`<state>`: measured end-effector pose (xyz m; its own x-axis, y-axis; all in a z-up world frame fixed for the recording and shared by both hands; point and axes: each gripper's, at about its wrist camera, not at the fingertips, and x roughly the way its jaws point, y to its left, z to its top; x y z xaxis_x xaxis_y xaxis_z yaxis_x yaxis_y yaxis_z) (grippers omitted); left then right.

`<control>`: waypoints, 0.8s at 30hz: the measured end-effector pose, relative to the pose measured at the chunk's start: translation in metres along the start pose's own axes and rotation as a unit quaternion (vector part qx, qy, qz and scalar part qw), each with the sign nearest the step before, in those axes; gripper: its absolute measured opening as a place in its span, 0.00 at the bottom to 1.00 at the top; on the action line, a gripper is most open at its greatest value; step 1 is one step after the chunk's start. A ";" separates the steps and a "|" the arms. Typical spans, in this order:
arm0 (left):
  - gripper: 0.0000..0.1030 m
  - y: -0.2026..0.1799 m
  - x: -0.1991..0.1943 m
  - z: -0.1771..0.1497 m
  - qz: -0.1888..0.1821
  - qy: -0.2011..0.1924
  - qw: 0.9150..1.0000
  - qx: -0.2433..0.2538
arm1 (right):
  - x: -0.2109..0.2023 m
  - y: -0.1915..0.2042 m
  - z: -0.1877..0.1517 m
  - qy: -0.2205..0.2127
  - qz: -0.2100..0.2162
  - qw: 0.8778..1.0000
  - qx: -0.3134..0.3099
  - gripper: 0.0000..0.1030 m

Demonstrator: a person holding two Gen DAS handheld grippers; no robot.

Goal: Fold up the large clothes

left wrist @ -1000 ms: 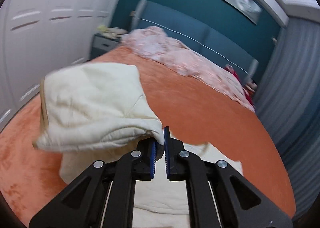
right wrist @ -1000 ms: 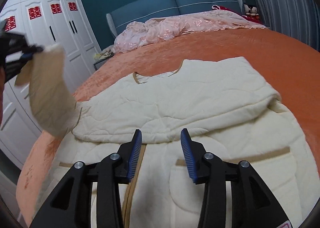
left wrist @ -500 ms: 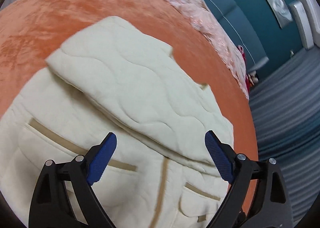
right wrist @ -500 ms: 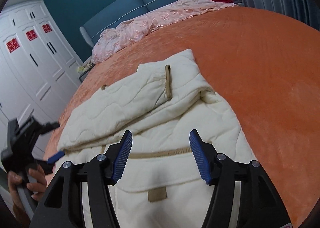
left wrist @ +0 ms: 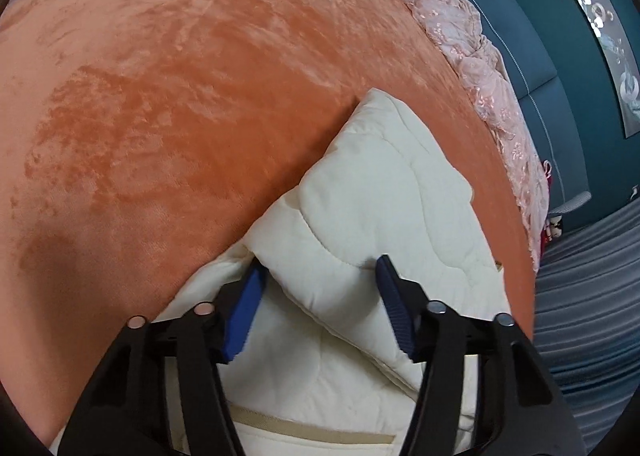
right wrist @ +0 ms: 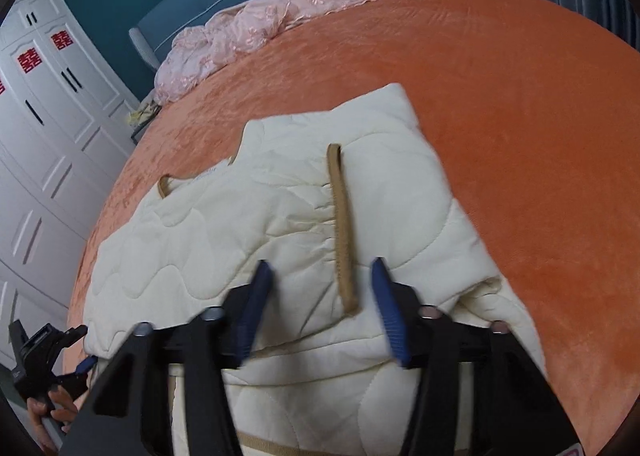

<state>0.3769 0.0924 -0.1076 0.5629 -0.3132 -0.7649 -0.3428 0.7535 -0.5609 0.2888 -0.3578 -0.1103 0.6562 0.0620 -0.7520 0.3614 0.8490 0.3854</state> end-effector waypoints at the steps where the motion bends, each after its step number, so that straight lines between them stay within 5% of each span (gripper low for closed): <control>1: 0.21 -0.004 -0.002 0.002 0.008 -0.005 1.000 0.014 | -0.003 0.007 0.001 -0.004 -0.007 1.000 -0.009 0.08; 6: 0.11 -0.010 -0.019 0.012 0.000 -0.041 0.998 0.055 | -0.073 0.025 0.016 -0.135 0.052 0.989 -0.027 0.03; 12: 0.11 -0.010 0.012 -0.016 0.071 -0.049 0.987 0.133 | -0.008 0.000 -0.015 -0.047 -0.022 0.997 -0.050 0.02; 17: 0.12 -0.018 0.025 -0.031 0.103 -0.089 0.970 0.201 | 0.005 -0.013 -0.038 -0.042 -0.028 0.998 -0.044 0.03; 24: 0.12 -0.021 0.026 -0.038 0.119 -0.105 0.962 0.221 | 0.012 -0.019 -0.038 -0.036 -0.014 0.999 -0.034 0.04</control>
<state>0.3696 0.0465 -0.1282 0.6637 -0.0126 -0.7479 -0.1530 0.9764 -0.1522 0.2645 -0.3530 -0.1464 0.6929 0.0012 -0.7210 0.3368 0.8837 0.3252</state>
